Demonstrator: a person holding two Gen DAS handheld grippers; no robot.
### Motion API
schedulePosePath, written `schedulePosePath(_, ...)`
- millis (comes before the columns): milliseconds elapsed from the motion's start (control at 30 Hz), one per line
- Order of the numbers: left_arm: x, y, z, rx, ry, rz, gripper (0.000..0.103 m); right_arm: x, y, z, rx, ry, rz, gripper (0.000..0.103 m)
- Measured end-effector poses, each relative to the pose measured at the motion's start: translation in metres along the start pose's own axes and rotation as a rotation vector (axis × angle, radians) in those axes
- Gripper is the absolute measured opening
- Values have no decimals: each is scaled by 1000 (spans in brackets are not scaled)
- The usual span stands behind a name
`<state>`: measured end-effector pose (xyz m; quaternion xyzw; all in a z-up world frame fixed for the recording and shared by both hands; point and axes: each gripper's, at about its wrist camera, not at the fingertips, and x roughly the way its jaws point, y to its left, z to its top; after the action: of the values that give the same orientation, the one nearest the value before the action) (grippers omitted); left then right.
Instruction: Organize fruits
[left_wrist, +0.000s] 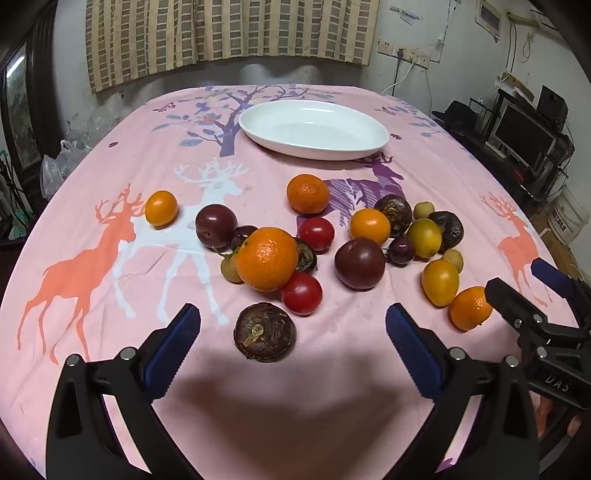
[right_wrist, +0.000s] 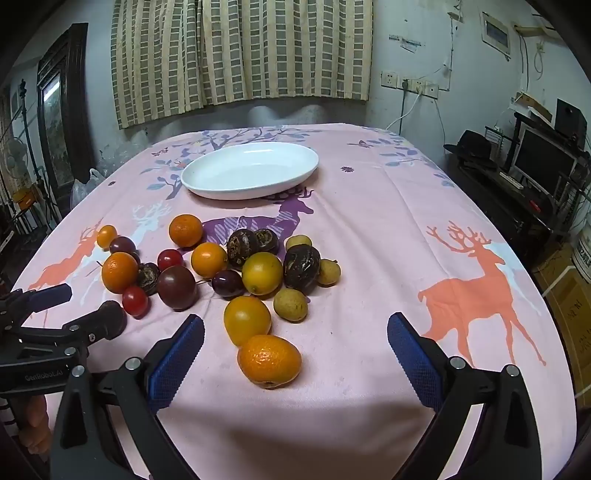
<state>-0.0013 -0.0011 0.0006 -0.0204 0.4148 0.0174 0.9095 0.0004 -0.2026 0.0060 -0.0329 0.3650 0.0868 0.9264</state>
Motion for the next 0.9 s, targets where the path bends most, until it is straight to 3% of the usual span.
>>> schedulePosePath(33, 2, 2, 1, -25, 38, -28, 99, 0, 0, 0, -1, 1, 0, 100)
schedulePosePath(900, -11, 1, -4, 1, -5, 11, 98, -6, -1, -5, 7, -2, 10, 100)
